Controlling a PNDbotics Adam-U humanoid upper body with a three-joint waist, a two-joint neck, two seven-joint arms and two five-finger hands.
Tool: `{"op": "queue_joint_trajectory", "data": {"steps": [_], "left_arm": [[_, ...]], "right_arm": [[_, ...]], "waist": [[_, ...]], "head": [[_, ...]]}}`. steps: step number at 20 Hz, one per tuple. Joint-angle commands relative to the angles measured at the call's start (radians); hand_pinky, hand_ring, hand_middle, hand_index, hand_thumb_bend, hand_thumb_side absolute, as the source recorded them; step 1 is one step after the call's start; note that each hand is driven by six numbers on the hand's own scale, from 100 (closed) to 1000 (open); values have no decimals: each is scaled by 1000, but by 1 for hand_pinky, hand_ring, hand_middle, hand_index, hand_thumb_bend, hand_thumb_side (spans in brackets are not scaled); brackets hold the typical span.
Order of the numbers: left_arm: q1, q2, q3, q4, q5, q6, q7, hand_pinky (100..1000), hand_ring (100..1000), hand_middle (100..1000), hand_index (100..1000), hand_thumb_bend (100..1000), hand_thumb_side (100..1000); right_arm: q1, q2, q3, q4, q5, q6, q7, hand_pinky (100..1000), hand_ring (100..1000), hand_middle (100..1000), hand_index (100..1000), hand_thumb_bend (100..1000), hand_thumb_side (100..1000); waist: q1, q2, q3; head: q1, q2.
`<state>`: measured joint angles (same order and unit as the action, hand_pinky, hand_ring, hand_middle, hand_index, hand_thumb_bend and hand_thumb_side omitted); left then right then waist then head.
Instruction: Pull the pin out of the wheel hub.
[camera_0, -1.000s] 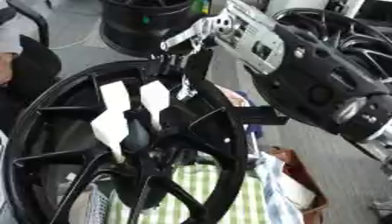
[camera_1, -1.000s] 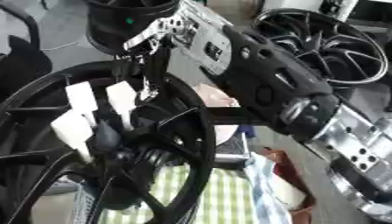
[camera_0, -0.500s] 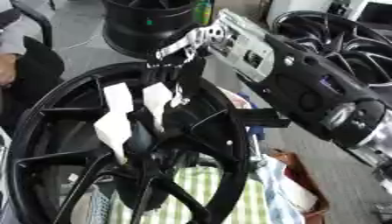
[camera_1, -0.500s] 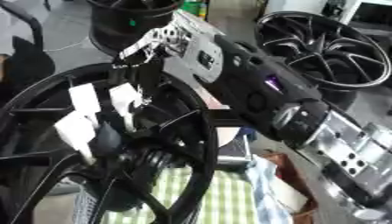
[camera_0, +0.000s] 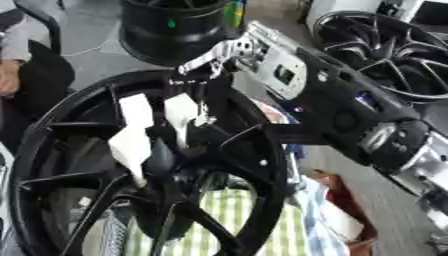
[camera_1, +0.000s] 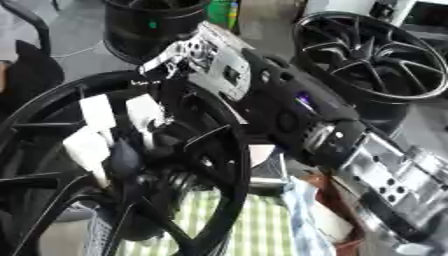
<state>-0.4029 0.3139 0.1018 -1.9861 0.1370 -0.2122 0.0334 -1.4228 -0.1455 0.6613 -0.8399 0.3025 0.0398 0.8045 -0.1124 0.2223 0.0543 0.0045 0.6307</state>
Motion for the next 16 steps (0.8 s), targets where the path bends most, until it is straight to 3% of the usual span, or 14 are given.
{"op": "queue_joint_trajectory", "data": {"steps": [1,11,16], "left_arm": [[-17,5,-1,-14,5,1,-4,842,954,825,855,226,543],[-19,5,-2,-14,5,8,-7,842,957,827,855,224,547],[-17,5,-2,-14,5,11,-9,842,958,828,855,223,549]], "right_arm": [[-17,-2,-17,3,-6,6,-26,827,841,699,788,254,105],[-14,6,-19,0,-61,71,-157,781,759,451,540,106,100],[-16,-3,-19,-21,-95,117,-256,756,707,328,420,100,100]], "waist": [[10,-15,1],[8,-15,2],[7,-16,1]], "head": [[-1,-14],[0,-14],[0,-13]]}}
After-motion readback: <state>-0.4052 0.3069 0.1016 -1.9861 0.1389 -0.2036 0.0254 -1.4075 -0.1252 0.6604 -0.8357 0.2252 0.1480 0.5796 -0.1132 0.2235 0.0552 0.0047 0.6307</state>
